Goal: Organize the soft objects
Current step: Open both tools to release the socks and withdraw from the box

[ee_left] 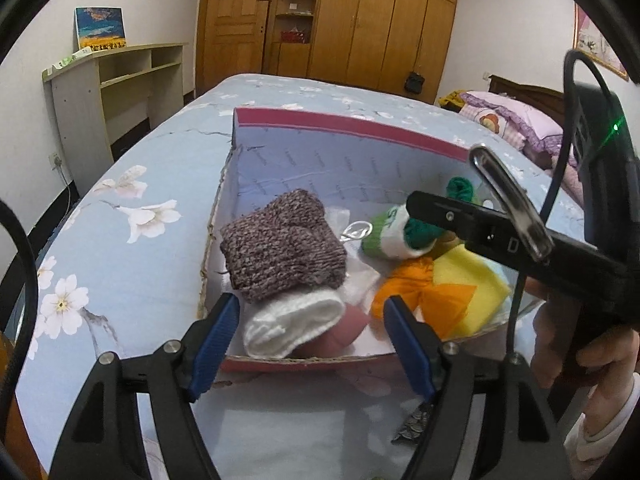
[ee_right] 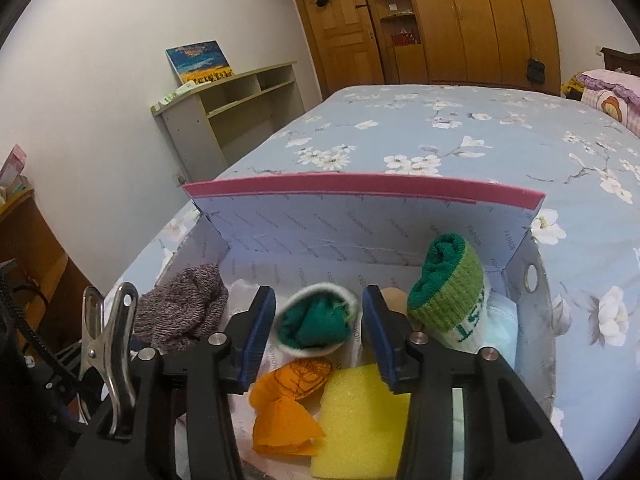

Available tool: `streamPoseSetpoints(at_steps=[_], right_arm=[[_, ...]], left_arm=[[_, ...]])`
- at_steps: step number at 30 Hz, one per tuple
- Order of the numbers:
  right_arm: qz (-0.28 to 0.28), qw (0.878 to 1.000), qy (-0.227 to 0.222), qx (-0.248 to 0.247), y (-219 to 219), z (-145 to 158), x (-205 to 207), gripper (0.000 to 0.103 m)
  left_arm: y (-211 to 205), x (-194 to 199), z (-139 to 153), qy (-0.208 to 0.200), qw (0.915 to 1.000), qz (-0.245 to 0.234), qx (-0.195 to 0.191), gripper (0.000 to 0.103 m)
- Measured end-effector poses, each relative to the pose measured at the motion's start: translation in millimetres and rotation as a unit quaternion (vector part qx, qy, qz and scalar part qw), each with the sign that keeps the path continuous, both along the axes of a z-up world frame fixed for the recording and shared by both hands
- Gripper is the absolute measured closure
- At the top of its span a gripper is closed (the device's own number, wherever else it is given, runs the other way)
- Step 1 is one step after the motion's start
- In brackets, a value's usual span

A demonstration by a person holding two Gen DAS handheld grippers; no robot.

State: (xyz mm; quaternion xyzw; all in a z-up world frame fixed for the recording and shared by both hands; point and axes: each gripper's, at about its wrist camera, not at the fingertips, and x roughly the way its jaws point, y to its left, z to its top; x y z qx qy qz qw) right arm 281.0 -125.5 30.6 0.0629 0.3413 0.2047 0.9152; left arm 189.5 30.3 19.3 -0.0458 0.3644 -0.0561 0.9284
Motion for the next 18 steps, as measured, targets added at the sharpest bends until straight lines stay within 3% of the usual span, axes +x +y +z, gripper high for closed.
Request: streamPoseSetpoints(at_steps=[9,18], right_arm=[[0.01,1.0,-0.007,0.0,-10.2,21.6,-35.7,0.05],[-0.005,1.0,0.01,0.011,-33.2,17.4,-83.5,0.049]], left_arm=[[-4.5,-12.3,19.3,-0.009,0.9996,0.013,0.023,0.025],[-10.1,-34.2,29.3,0.007,0.9999,0.011,0.009,0.025]])
